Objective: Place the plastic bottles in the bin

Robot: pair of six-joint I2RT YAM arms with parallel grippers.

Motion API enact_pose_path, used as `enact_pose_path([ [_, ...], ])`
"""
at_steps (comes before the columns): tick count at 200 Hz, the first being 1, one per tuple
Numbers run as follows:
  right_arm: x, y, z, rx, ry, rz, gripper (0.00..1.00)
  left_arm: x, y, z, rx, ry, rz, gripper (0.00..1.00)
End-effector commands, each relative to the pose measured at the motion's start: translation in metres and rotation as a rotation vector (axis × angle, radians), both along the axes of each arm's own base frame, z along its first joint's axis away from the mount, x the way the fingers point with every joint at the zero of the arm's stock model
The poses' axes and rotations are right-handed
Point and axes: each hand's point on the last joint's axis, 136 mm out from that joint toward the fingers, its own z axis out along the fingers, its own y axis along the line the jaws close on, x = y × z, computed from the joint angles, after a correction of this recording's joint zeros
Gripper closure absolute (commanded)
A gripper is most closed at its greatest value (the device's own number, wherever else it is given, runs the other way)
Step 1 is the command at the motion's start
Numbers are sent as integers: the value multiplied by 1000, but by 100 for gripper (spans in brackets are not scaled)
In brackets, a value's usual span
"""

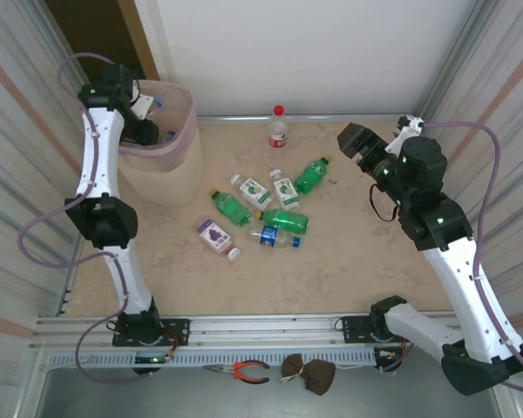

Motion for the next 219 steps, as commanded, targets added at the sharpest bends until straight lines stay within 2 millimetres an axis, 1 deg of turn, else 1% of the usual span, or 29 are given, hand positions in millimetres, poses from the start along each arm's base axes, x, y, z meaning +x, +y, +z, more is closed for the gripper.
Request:
enact_pose_path([
  [1, 0, -1, 4, -9, -9, 8, 16, -5, 3, -3, -10, 34, -18, 47],
  [3, 0, 0, 3, -9, -9, 9, 16, -5, 2, -4, -11, 36, -19, 47],
  [6, 0, -1, 3, -9, -8, 8, 16, -2, 4, -16, -17, 63, -16, 47],
  [10, 0, 0, 3, -8, -7, 9, 16, -1, 3, -20, -20, 74, -18, 46],
  [44, -1, -1, 2, -8, -6, 9, 16, 0, 1, -44, -51, 142, -17, 42],
  [57, -2, -1, 2, -8, -6, 8, 16, 1, 1, -49, -54, 154, -15, 39],
  [73, -3, -2, 1, -6, -7, 5, 16, 1, 0, -46, -60, 143, -9, 36],
  [88, -3, -3, 2, -4, -8, 3, 16, 4, -2, -34, -73, 97, -9, 31],
  [110, -5, -3, 4, -2, -13, 3, 16, 5, -8, -7, -101, 13, -15, 26],
  [117, -5, -3, 5, 0, -16, 3, 16, 7, -9, -5, -111, 0, -16, 25],
  [119, -5, -4, 5, 1, -16, 2, 16, 5, -10, 5, -110, -25, -20, 25],
  [122, -5, -4, 6, 2, -17, 3, 16, 3, -10, 11, -114, -39, -19, 24],
  [158, -7, -4, 7, 3, -21, 3, 16, -1, -20, 51, -160, -152, -39, 23],
  [192, -9, -5, 6, 2, -20, -2, 16, -9, -30, 81, -214, -234, -54, 23],
  [219, -10, -7, 4, -1, -17, -6, 16, -18, -45, 106, -296, -293, -79, 24],
])
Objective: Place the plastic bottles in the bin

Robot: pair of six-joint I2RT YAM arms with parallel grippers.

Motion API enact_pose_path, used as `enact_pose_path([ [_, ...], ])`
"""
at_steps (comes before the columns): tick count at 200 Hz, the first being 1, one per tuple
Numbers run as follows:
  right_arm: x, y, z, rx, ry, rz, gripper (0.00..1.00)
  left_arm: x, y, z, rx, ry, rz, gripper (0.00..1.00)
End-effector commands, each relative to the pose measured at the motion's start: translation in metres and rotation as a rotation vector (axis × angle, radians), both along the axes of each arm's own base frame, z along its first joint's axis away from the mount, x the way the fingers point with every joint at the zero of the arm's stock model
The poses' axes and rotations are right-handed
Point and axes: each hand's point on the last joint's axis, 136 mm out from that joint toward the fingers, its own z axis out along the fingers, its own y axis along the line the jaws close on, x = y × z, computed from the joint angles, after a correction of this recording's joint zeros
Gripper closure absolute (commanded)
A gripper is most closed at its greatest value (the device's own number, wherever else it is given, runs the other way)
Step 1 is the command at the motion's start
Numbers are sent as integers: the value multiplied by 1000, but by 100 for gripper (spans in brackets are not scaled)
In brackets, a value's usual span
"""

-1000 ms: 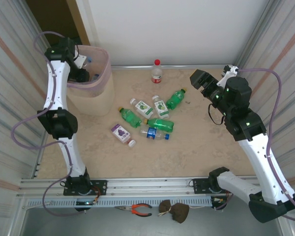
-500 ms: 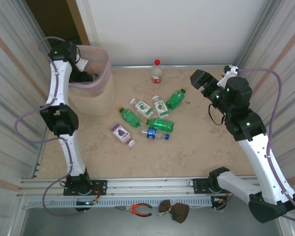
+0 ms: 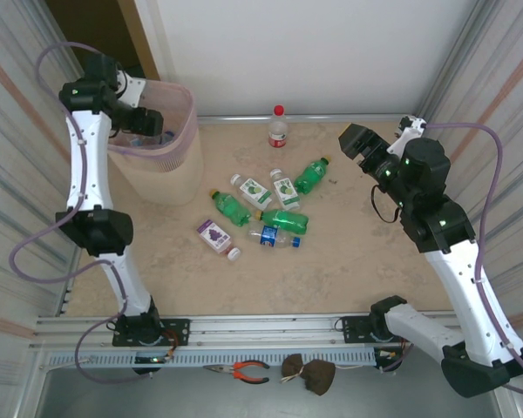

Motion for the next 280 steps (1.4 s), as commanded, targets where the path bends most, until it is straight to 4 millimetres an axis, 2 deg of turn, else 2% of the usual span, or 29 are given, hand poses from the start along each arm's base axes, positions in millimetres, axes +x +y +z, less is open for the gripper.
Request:
enact_pose_path([
  [1, -5, -5, 0, -7, -5, -13, 16, -12, -19, 40, -103, -102, -32, 24],
  [21, -5, -6, -4, -12, 3, -16, 16, -19, -29, 57, -138, -154, -32, 27],
  [70, -5, -6, -8, -15, 10, -19, 16, -44, -56, 83, -152, -262, 10, 31],
  [93, -4, -6, -10, -20, 13, -14, 16, -59, -73, 85, -165, -281, 30, 36],
  [123, -4, -6, -11, -26, 15, -13, 16, -75, -94, 78, -169, -296, 88, 36],
  [139, -3, -6, -13, -26, 21, -11, 16, -81, -100, 73, -173, -307, 160, 43],
  [160, -3, -5, -14, -25, 23, -2, 16, -90, -103, 60, -143, -299, 284, 42],
  [182, -4, -5, -14, -22, 25, 1, 16, -101, -104, 37, -130, -235, 413, 40],
  [205, -4, -5, -15, -19, 28, 8, 16, -112, -115, 6, -168, -136, 481, 38],
  [225, -4, -5, -14, -17, 28, 12, 16, -122, -123, -22, -178, -81, 523, 30],
  [247, -6, -7, -14, -17, 31, 12, 16, -135, -131, -52, -191, -26, 553, 26],
  [280, -6, -10, -16, -16, 37, 13, 16, -157, -134, -100, -240, 71, 662, 30],
])
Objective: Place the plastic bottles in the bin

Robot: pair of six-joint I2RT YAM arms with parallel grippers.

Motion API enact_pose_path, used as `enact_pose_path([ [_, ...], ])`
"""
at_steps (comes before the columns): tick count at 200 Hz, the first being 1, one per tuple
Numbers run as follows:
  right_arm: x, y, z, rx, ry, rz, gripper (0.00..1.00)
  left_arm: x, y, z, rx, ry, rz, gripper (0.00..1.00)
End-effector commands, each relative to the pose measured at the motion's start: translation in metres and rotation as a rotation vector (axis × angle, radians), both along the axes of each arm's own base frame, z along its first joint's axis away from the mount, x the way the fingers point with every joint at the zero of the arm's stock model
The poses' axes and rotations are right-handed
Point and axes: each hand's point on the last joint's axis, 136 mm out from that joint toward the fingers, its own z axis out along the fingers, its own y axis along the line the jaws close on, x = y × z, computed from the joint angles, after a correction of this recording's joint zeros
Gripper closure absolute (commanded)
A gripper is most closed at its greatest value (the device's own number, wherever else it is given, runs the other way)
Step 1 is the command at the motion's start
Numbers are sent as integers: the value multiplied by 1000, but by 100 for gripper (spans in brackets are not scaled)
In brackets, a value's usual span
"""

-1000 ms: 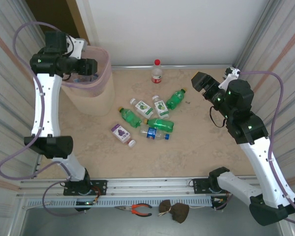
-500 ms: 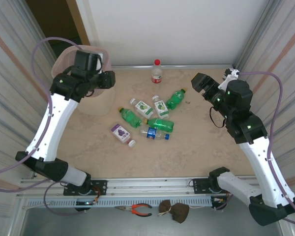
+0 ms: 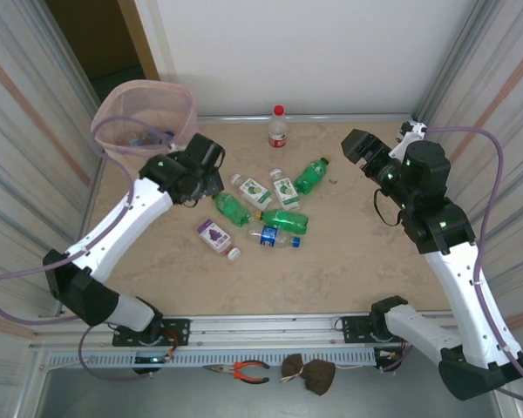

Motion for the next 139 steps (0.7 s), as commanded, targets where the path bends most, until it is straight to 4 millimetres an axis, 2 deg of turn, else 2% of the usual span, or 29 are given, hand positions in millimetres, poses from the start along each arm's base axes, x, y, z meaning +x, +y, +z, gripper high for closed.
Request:
enact_pose_path([
  [1, -6, -2, 2, -7, -12, 16, 16, -16, 6, -10, -107, -5, 163, 30],
  [41, -5, -2, -1, -5, 0, 21, 16, -34, 5, -63, -126, 125, 269, 27],
  [78, -5, -4, -5, -6, 8, 16, 16, -37, -14, -105, -186, 203, 249, 23],
  [97, -5, -5, -6, -6, 12, 13, 16, -39, -16, -123, -184, 240, 265, 21],
  [120, -5, -7, -7, -6, 15, 8, 16, -42, -15, -138, -170, 274, 295, 15],
  [139, -5, -9, -8, -7, 17, 3, 15, -44, -15, -149, -163, 295, 307, 14],
])
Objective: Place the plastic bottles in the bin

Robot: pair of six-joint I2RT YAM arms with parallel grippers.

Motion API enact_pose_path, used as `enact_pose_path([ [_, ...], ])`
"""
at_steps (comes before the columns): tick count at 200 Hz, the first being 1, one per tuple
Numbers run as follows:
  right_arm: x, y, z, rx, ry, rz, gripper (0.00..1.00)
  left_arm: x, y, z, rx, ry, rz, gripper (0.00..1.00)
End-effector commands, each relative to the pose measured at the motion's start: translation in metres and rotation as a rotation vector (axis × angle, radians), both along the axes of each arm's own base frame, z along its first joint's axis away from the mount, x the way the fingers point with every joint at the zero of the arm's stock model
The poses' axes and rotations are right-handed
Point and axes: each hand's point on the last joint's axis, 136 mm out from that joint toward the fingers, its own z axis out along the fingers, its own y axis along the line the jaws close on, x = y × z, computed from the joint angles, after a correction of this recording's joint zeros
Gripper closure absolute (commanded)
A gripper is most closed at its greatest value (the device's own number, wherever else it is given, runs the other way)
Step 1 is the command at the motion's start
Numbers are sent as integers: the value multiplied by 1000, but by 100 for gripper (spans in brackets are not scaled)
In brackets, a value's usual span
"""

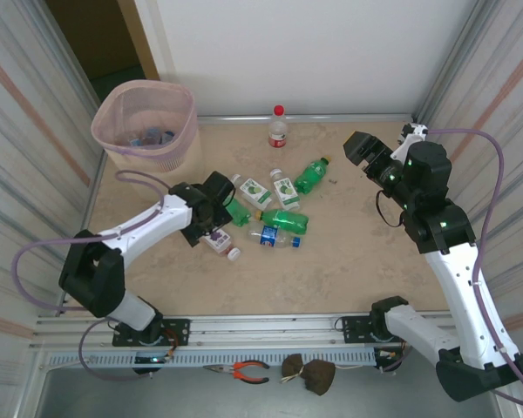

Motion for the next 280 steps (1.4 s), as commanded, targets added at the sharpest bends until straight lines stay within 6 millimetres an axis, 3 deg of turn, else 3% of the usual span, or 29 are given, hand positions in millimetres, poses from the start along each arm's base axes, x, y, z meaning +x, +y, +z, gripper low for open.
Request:
enact_pose_path([
  [1, -5, -4, 1, -8, -6, 3, 15, -3, -3, -14, -16, 23, 41, 14],
  [80, -1, -10, -4, -9, 6, -13, 15, -6, -10, -60, -102, 100, 72, 18],
  [139, -1, -12, -6, -9, 9, -24, 15, -5, -7, -70, -95, 93, 80, 24],
  [221, -3, -14, -6, -5, 8, -32, 15, -4, -4, -60, -99, 64, 84, 31],
  [251, -4, -15, -6, -5, 8, -37, 15, -1, -6, -46, -112, 30, 52, 31],
  [280, -5, -16, -6, -5, 8, -39, 16, 4, -8, -18, -97, -34, -20, 31],
])
